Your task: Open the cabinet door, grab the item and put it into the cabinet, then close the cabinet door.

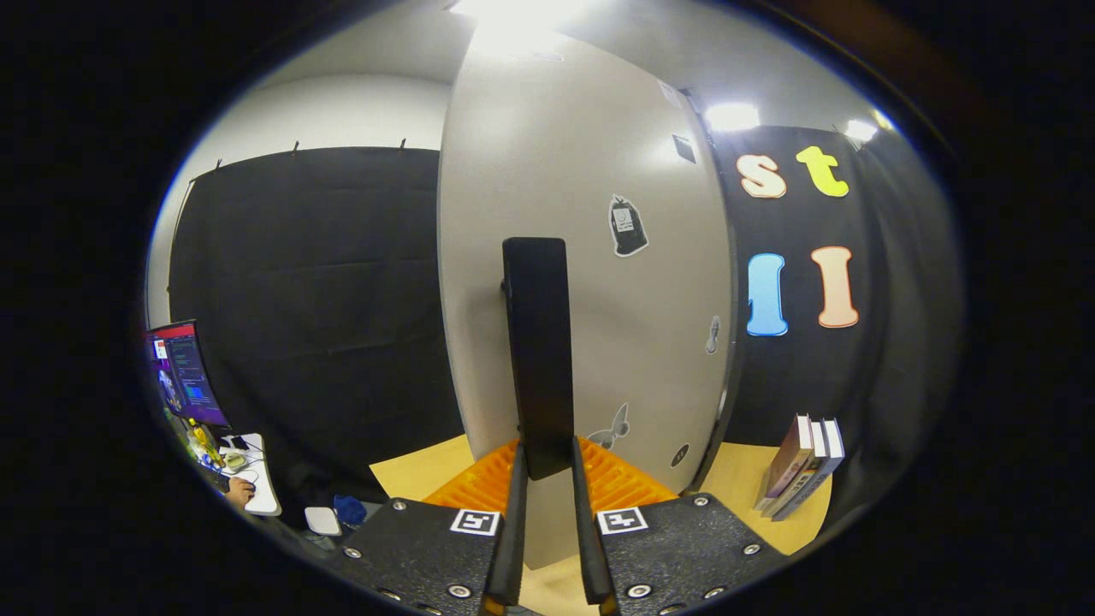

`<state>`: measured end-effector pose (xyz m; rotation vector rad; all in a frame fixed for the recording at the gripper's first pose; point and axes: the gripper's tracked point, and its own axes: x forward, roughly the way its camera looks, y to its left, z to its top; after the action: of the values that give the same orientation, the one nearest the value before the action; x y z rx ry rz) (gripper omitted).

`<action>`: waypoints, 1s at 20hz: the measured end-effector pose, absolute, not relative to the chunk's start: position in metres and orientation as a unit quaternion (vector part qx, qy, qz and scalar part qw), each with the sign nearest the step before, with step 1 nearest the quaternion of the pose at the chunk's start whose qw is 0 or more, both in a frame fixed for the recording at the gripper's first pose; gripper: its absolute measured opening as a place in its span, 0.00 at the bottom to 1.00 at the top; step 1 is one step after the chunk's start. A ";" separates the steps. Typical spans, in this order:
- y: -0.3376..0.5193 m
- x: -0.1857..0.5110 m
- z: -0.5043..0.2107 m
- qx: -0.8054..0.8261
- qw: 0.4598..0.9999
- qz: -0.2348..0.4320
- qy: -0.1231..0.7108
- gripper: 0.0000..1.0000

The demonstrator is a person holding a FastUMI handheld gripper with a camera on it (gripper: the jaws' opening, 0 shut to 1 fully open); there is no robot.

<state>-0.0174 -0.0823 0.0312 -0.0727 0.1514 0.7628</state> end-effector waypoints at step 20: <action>-0.182 -0.001 0.026 0.005 0.976 0.213 0.050 0.95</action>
<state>-0.0010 -0.1824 0.0260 0.0094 0.1000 0.4300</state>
